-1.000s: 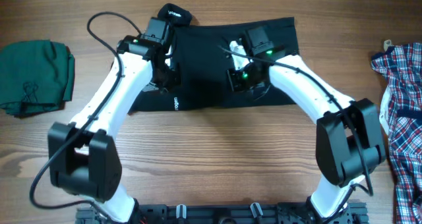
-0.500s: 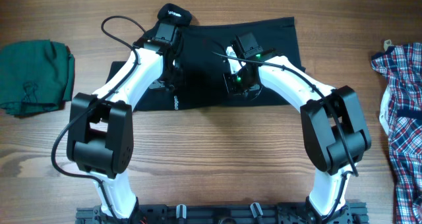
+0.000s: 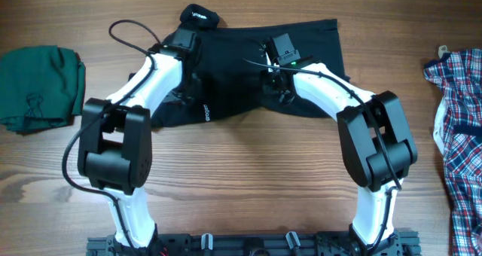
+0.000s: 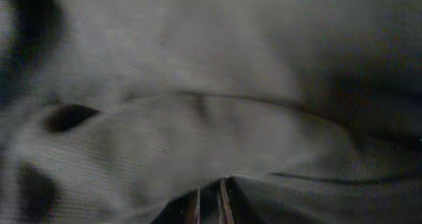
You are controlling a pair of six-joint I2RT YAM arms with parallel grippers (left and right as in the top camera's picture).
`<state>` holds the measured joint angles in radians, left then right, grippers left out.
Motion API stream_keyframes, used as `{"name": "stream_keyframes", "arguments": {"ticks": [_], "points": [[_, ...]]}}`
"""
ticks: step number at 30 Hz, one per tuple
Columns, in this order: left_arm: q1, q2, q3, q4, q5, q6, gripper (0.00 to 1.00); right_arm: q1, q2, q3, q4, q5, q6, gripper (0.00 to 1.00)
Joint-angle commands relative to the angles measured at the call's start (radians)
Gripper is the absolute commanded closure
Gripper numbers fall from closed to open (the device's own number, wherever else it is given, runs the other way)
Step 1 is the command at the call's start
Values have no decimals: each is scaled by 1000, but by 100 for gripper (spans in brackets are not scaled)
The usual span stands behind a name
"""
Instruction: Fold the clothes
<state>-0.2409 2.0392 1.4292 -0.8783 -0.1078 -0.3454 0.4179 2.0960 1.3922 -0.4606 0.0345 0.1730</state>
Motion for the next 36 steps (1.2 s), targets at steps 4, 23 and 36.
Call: {"name": "stream_keyframes", "arguments": {"ticks": [4, 23, 36], "points": [[85, 16, -6, -24, -140, 18, 95, -19, 21, 1, -6, -36, -16, 82], [145, 0, 34, 19, -159, 285, 96, -151, -151, 0, -358, -9, 40, 61], [106, -25, 42, -16, 88, 177, 86, -259, -103, -74, -274, 71, 2, 60]]}}
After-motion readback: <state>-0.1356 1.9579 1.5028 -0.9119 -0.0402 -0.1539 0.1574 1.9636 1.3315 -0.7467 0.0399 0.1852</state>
